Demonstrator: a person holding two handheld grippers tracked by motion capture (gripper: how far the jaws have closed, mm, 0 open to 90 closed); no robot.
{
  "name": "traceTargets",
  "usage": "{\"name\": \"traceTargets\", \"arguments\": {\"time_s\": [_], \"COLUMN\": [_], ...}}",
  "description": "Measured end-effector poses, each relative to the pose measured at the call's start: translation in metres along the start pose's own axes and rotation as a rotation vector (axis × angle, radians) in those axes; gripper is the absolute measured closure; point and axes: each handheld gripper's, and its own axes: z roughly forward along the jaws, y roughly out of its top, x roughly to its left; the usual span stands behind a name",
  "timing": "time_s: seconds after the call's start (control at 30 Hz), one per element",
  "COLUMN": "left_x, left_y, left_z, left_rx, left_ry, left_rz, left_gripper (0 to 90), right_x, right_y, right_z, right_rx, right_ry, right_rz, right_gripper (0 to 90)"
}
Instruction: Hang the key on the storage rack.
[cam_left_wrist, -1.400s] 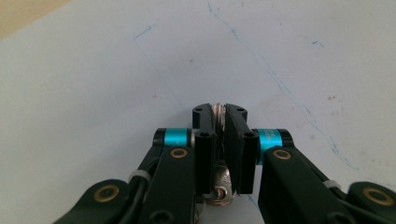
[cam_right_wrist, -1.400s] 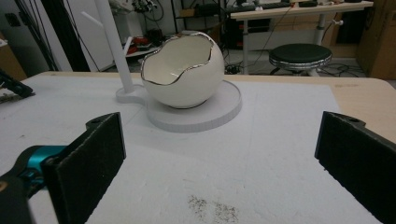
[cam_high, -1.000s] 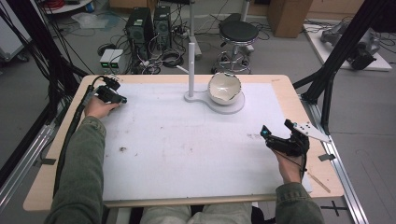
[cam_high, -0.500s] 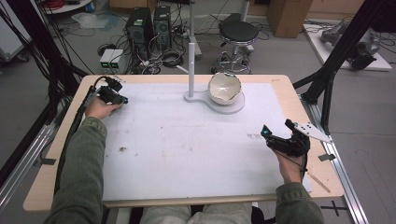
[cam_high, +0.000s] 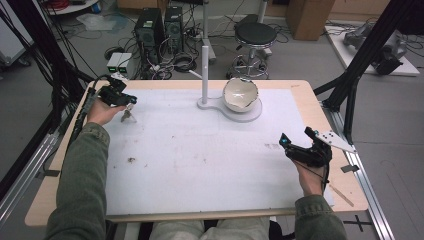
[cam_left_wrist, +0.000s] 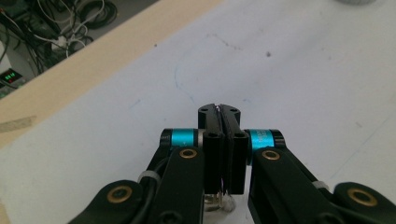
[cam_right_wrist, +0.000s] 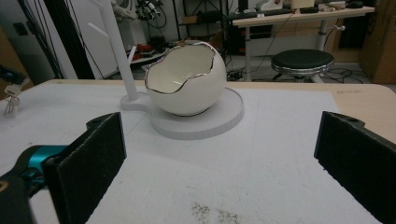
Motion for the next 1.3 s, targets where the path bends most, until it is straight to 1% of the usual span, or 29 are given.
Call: {"name": "traceTargets", "arguments": {"time_s": [0.07, 0.1, 0.13, 0.17, 0.2, 0.23, 0.27, 0.3, 0.33, 0.37, 0.4, 0.43, 0.5, 0.53, 0.57, 0.6, 0.67, 0.7, 0.73, 0.77, 0.8, 0.87, 0.9, 1.0, 1.03, 1.13, 1.2, 1.23, 1.3], "left_x": [0.000, -0.001, -0.001, -0.002, -0.003, -0.003, -0.005, -0.005, -0.005, -0.006, -0.007, -0.007, -0.010, -0.015, -0.015, -0.019, -0.021, -0.025, -0.027, -0.027, -0.031, -0.033, -0.037, -0.039, -0.042, -0.046, -0.051, -0.055, -0.057], "left_y": [0.001, 0.003, 0.003, 0.004, 0.006, 0.006, 0.009, 0.009, 0.010, 0.012, 0.014, 0.014, 0.017, 0.022, 0.022, 0.028, 0.030, 0.036, 0.038, 0.038, 0.042, 0.045, 0.049, 0.052, 0.057, 0.062, 0.068, 0.075, 0.078], "left_z": [-0.006, -0.012, -0.012, -0.015, -0.021, -0.021, -0.028, -0.028, -0.031, -0.037, -0.040, -0.040, -0.044, -0.049, -0.049, -0.054, -0.055, -0.058, -0.060, -0.060, -0.061, -0.063, -0.066, -0.069, -0.073, -0.077, -0.081, -0.085, -0.086], "left_rx": [-0.013, -0.023, -0.023, -0.036, -0.065, -0.065, -0.101, -0.101, -0.115, -0.141, -0.152, -0.152, -0.173, -0.188, -0.188, -0.216, -0.220, -0.226, -0.223, -0.223, -0.232, -0.236, -0.254, -0.267, -0.271, -0.270, -0.282, -0.297, -0.299], "left_ry": [0.001, 0.002, 0.002, 0.001, -0.002, -0.002, -0.008, -0.008, -0.010, -0.018, -0.019, -0.019, -0.041, -0.051, -0.051, -0.060, -0.059, -0.056, -0.053, -0.053, -0.056, -0.060, -0.057, -0.065, -0.065, -0.061, -0.064, -0.069, -0.070], "left_rz": [-0.003, 0.003, 0.003, 0.006, 0.010, 0.010, 0.008, 0.008, 0.006, 0.001, 0.002, 0.002, 0.003, 0.027, 0.027, 0.040, 0.043, 0.057, 0.067, 0.067, 0.084, 0.092, 0.102, 0.092, 0.100, 0.108, 0.118, 0.125, 0.130], "left_gripper": [88.1, 88.1, 88.1, 88.1, 88.1, 88.1, 88.1, 88.1, 88.1, 88.1, 88.1, 88.0, 88.0, 88.0, 88.0, 88.0, 88.0, 88.0, 88.0, 88.0, 88.0, 88.0, 88.0, 88.0, 88.0, 88.0, 88.0, 88.0, 88.0], "right_x": [0.000, 0.001, 0.001, 0.001, 0.001, 0.001, 0.001, 0.001, 0.001, 0.001, 0.001, 0.001, 0.002, 0.002, 0.002, 0.002, 0.001, 0.001, 0.001, 0.001, 0.002, 0.001, 0.001, 0.001, 0.002, 0.002, 0.001, 0.001, 0.001], "right_y": [0.000, 0.000, 0.001, 0.001, 0.001, 0.001, 0.001, 0.001, 0.001, 0.001, 0.001, 0.001, 0.001, 0.001, 0.001, 0.001, 0.001, 0.001, 0.001, 0.001, 0.001, 0.001, 0.001, 0.001, 0.001, 0.001, 0.001, 0.001, 0.001], "right_z": [0.000, 0.000, 0.001, 0.001, 0.001, 0.001, 0.001, 0.001, 0.002, 0.002, 0.002, 0.002, 0.002, 0.003, 0.004, 0.004, 0.005, 0.005, 0.005, 0.005, 0.005, 0.005, 0.005, 0.005, 0.005, 0.004, 0.004, 0.004, 0.004], "right_rx": [-0.001, -0.003, -0.004, -0.004, -0.002, -0.002, -0.004, -0.005, -0.004, -0.005, -0.004, -0.004, -0.002, -0.003, 0.000, 0.001, 0.005, 0.004, 0.004, 0.003, 0.004, 0.000, 0.000, 0.000, 0.003, -0.001, -0.003, -0.003, -0.006], "right_ry": [0.003, 0.003, 0.005, 0.005, 0.006, 0.006, 0.006, 0.005, 0.007, 0.008, 0.008, 0.010, 0.011, 0.011, 0.012, 0.013, 0.015, 0.016, 0.016, 0.017, 0.016, 0.017, 0.016, 0.020, 0.022, 0.024, 0.024, 0.024, 0.023], "right_rz": [-0.001, 0.000, -0.001, -0.001, 0.000, -0.001, 0.002, -0.002, 0.000, 0.003, 0.000, -0.002, 0.000, 0.002, 0.001, -0.003, -0.003, -0.002, -0.002, 0.001, 0.006, 0.007, 0.008, 0.008, 0.010, 0.010, 0.007, 0.009, 0.009], "right_gripper": [1.1, 1.1, 1.1, 1.1, 1.1, 1.1, 1.1, 1.1, 1.1, 1.1, 1.1, 1.1, 1.2, 1.1, 1.1, 1.1, 1.1, 1.1, 1.1, 1.1, 1.1, 1.1, 1.1, 1.1, 1.1, 1.1, 1.1, 1.1, 1.1]}}
